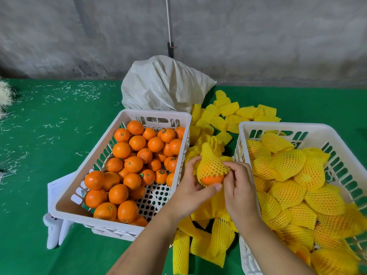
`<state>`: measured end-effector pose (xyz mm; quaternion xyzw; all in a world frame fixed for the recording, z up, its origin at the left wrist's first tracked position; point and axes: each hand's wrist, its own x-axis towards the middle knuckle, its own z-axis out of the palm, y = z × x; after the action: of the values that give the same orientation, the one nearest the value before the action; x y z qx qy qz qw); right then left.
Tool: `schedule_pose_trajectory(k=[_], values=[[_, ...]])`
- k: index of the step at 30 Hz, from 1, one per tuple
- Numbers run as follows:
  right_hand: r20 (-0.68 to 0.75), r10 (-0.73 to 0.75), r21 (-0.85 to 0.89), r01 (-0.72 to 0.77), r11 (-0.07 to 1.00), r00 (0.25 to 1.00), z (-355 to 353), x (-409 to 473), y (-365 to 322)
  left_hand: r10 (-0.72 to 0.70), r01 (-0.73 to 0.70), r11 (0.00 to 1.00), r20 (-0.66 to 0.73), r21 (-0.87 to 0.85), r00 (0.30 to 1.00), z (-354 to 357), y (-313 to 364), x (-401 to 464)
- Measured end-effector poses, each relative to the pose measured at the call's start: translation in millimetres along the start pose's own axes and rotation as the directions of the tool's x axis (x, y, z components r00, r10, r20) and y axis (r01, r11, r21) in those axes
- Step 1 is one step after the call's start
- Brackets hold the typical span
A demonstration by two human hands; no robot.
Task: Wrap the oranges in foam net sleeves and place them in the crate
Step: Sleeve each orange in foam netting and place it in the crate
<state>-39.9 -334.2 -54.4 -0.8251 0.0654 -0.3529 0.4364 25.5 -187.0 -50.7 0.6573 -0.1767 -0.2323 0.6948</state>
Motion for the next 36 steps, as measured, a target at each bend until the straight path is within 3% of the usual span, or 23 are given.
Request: schedule_pose_trajectory(k=[5,9,16,20,23,27,30,32,34,36], values=[[-0.004,0.101,0.020,-0.101,0.995,0.995,-1.7,0.9,4.3,0.047,-0.047,0.998,0.001,0.035,0.999,0.6,-0.4,-0.1],[-0.060,-0.067,0.021,0.068,0.997,0.996,-2.5,-2.5,-0.5,0.067,-0.065,0.998,-0.126,0.020,0.990,-0.5,2.6,1.1],[0.130,0.057,-0.026,-0.054,0.998,0.990,6.1,-5.2,-0.2,0.101,-0.097,0.995,-0.165,0.035,0.981,-5.0,5.0,-1.4],[0.039,-0.069,-0.022,0.070,0.997,0.997,1.5,-4.5,0.4,0.134,-0.133,0.991,-0.210,0.023,0.969,-6.5,6.3,-1.6],[0.059,-0.181,-0.056,0.184,0.981,0.982,1.0,-8.9,-6.4,0.161,-0.164,0.986,-0.240,0.011,0.957,-6.7,6.5,-1.4],[0.058,-0.222,-0.044,0.225,0.973,0.973,2.0,-8.5,-10.1,0.162,-0.167,0.986,-0.242,0.003,0.957,-7.3,7.5,-2.8],[0.129,-0.006,0.049,-0.001,0.999,0.992,2.5,-7.6,-8.0,0.118,-0.110,0.992,-0.169,0.055,0.979,-13.7,8.6,-4.5],[0.260,0.173,0.021,-0.185,0.983,0.950,4.4,-6.9,-3.4,0.102,-0.093,0.991,-0.094,0.095,0.990,-17.3,9.3,-6.0],[0.313,0.214,-0.068,-0.203,0.977,0.926,5.8,-7.3,1.7,0.107,-0.094,0.986,-0.084,0.139,0.991,-17.5,10.7,-6.8],[0.260,0.179,-0.082,-0.163,0.983,0.949,4.0,-7.9,4.1,0.112,-0.094,0.985,-0.125,0.142,0.986,-14.4,12.4,-7.4]])
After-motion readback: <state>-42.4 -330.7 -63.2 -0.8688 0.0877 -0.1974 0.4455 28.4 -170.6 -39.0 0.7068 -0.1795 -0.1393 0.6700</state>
